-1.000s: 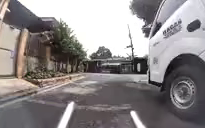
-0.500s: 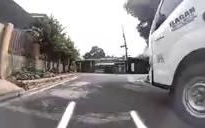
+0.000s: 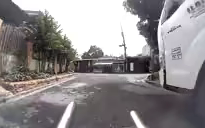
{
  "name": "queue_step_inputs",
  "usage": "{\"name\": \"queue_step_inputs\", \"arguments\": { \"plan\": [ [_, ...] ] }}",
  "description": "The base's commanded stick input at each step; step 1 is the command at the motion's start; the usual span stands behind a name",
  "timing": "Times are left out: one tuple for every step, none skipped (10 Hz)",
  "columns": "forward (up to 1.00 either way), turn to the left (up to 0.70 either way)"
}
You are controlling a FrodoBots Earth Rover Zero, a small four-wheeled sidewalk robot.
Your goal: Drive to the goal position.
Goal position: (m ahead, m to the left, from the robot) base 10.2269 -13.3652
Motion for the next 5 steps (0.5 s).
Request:
{"name": "queue_step_inputs", "arguments": {
  "plan": [
    [0.85, -0.34],
    [0.85, -0.34],
    [0.85, -0.34],
    [0.85, -0.34],
    [0.85, -0.34]
  ]
}}
